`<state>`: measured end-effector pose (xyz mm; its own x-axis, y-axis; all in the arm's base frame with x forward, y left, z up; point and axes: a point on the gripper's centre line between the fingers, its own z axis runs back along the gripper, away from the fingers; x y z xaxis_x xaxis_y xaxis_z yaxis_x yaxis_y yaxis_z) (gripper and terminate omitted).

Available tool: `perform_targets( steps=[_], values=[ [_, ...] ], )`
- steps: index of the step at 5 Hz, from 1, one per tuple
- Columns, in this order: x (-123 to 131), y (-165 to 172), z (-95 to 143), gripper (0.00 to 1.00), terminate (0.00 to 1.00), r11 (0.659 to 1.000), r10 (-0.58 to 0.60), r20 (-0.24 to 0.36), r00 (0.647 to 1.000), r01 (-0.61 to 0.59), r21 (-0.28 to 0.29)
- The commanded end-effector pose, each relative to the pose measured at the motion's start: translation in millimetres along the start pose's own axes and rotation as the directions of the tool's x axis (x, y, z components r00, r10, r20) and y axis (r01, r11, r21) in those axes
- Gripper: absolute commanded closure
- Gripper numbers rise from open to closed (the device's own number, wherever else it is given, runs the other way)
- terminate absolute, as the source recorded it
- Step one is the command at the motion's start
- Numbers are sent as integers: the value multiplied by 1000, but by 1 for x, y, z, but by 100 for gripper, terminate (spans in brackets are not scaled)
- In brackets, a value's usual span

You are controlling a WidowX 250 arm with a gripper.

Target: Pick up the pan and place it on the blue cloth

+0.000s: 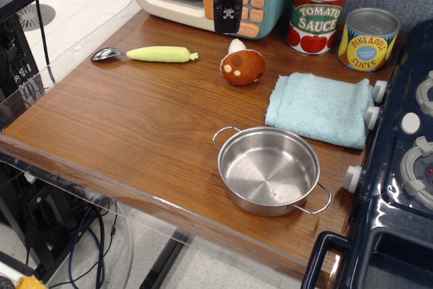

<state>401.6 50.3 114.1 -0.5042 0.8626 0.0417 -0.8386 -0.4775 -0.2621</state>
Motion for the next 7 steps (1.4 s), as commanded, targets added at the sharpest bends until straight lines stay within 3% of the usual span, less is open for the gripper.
perform_targets(
  steps=[1,4,5,7],
  values=[
    [0,0,0,0,0,1000,0,0,1000,0,0],
    [-15,48,19,0,0,993,-113,-50,992,115,26],
    [-22,68,16,0,0,979,-204,-10,979,204,8],
    [-30,96,-5,0,0,949,-309,11,951,308,72]
  ],
)
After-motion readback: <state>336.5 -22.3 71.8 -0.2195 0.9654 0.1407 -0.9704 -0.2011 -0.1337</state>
